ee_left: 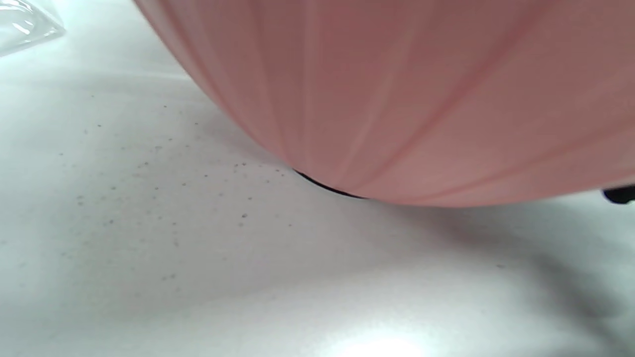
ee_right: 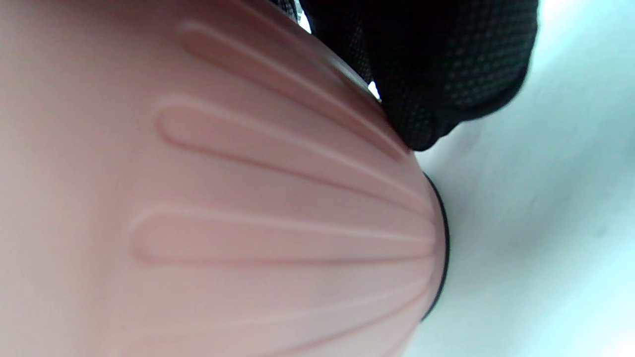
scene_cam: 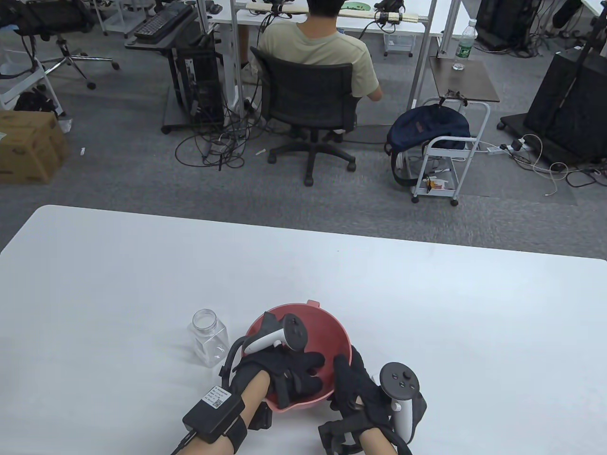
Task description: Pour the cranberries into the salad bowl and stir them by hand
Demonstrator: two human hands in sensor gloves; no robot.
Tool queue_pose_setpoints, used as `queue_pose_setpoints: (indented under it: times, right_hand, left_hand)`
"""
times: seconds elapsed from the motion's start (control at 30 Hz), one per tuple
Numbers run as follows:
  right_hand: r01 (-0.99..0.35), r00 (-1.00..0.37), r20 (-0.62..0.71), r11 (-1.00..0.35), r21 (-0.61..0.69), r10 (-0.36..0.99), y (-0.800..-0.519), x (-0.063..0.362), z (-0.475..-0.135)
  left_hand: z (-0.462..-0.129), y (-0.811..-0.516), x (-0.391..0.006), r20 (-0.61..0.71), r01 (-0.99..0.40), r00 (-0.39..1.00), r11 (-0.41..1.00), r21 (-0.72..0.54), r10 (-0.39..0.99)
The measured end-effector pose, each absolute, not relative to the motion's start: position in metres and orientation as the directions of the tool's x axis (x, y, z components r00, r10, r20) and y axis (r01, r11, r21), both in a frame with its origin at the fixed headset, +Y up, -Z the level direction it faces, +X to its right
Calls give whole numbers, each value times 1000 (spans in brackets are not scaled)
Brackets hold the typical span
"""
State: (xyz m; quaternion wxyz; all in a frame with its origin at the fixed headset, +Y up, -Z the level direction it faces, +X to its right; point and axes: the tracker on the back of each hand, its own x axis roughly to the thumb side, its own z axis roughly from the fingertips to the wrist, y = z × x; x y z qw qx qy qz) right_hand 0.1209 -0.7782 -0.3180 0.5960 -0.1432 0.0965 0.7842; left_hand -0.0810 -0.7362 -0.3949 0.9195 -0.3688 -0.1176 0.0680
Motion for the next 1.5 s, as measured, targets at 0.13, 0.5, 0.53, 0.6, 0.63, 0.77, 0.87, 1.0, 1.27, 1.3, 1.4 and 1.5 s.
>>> queue_pose_setpoints:
  times: [0.13,0.5,0.53,0.6,0.63,0.77,0.87,1.0,1.27,1.3,1.4,1.5]
  right_hand:
    - [-962,-248,-340,-271,-20,907,-778,121,-318]
    - [-963,-246,-340,-269,-21,907,-779,121,-318]
    - [-963,-247,-340,-270,-21,907,-779,121,-318]
    - [-963,-247,-340,-270,-21,908,-779,121,-318]
    - [-963,-247,-340,-270,-21,907,-779,121,-318]
    - [-963,-247,-339,-270,-21,908,-779,121,-318]
    - [-963,-247,-339,-270,-21,908,-779,121,-318]
    - [-962,-249,-338,-272,-21,907,-779,121,-318]
    - [-962,-248,-339,-271,-21,908,-779,121,-318]
    - [-962,-248,-339,-271,-21,908,-779,121,-318]
    - [-962,-248,-338,-271,-21,908,-779,121,-318]
    - [-963,-247,-339,-270,-21,908,-779,121,-318]
  left_hand:
    - [-395,-736,-81,165,-39,963,717,-696,212]
    - [-395,-736,-82,157,-32,968,712,-701,198]
    - [-395,-736,-82,156,-30,968,711,-702,195]
    - [-395,-736,-82,153,-25,971,711,-703,185]
    - [-395,-736,-82,152,-21,972,710,-704,179]
    - [-395,-735,-82,151,-18,973,710,-704,174]
    - [-395,-736,-82,158,-14,972,711,-703,176]
    - [-395,-736,-81,180,-5,967,713,-701,183]
    - [-395,-735,-81,197,-21,955,710,-704,223]
    - [-395,-735,-81,204,-19,952,713,-701,227]
    - [-395,-736,-81,218,-5,951,716,-698,219]
    - [-394,-736,-80,241,15,948,723,-691,210]
